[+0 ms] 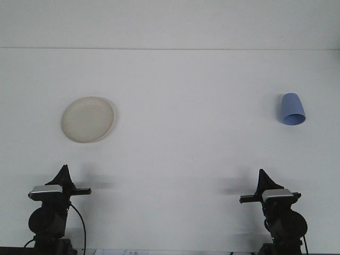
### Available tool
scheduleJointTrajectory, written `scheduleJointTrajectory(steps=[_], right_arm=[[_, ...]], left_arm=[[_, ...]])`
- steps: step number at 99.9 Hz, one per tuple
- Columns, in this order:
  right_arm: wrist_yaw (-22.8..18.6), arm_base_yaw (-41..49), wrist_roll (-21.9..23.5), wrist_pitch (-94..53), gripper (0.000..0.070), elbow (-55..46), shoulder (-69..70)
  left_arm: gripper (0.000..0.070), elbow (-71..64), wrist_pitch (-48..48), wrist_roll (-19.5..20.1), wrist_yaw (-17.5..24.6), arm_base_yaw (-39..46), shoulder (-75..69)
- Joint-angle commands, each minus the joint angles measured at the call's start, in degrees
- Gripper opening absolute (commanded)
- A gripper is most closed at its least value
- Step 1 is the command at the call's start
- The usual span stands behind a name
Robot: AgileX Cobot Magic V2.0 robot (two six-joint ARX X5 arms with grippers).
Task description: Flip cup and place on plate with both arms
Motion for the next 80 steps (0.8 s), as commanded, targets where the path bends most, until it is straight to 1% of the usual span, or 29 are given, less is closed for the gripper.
scheduleJointTrajectory(steps=[1,8,11,15,20,30,35,38,43,45,47,49,51,57,59,60,66,80], right_arm=[[-0.5,0.1,5.7,0.5,0.0003,-0.1,-0.3],[-1.7,0.1,11.3,0.5,0.0003,-0.1,-0.3],[-2.1,0.1,12.9,0.5,0.0004,-0.1,-0.3],[-2.7,0.1,13.8,0.8,0.0003,-0.1,-0.3],[-2.7,0.1,15.1,1.8,0.0003,0.0,-0.3],[-2.2,0.1,22.5,2.6,0.0002,3.0,-0.2],[-0.7,0.1,23.4,1.9,0.0003,6.1,0.1],[0.5,0.1,22.8,1.7,0.0003,8.2,0.8],[1.7,0.1,20.2,1.0,0.0006,12.2,2.6],[2.2,0.1,18.9,0.4,0.0017,13.9,3.4],[2.7,0.0,17.6,-0.3,0.0046,15.7,4.4],[3.4,0.1,16.3,-1.0,0.0102,17.6,5.7],[4.1,0.1,14.9,-1.9,0.0179,19.5,7.1],[6.0,0.1,10.9,-4.7,0.0458,25.1,11.5],[6.6,0.1,9.9,-5.6,0.0517,26.8,13.1],[6.8,0.0,9.3,-6.1,0.0535,27.7,13.9],[8.6,0.0,6.3,-9.0,0.0541,32.7,19.0],[15.6,-0.1,-0.3,-12.7,0.0541,40.9,29.7]], left_arm=[[0.0015,-1.1,0.8,0.7,0.0,0.1,-0.1],[0.0015,-1.1,0.8,0.7,0.0,0.1,-0.1],[0.0015,-1.1,0.8,0.7,0.0,0.1,-0.1],[0.0015,-1.1,0.8,0.7,0.0,0.1,-0.1],[0.0015,-1.1,0.8,0.7,0.0,0.1,-0.1],[0.0015,-1.1,0.8,0.7,0.0,0.1,-0.1],[0.0015,-1.1,0.7,0.7,0.0,0.1,-0.1],[0.0015,-1.1,0.8,0.7,0.0,0.1,-0.1],[0.0015,-1.1,0.8,0.7,0.0,0.1,-0.1],[0.0015,-1.1,0.8,0.7,0.0,0.1,-0.1],[0.0015,-1.1,0.7,0.7,0.0,0.1,-0.1],[0.0015,-1.1,0.8,0.7,0.0,0.1,-0.1],[0.0015,-1.1,0.8,0.7,0.0,0.1,-0.1],[0.0015,-1.1,0.7,0.7,0.0,0.1,-0.1],[0.0015,-1.1,0.8,0.7,0.0,0.1,-0.1],[0.0015,-1.1,0.8,0.7,0.0,0.1,-0.1],[0.0015,-1.1,0.8,0.7,0.0,0.1,-0.1],[0.0015,-1.1,0.8,0.7,0.0,0.1,-0.1]])
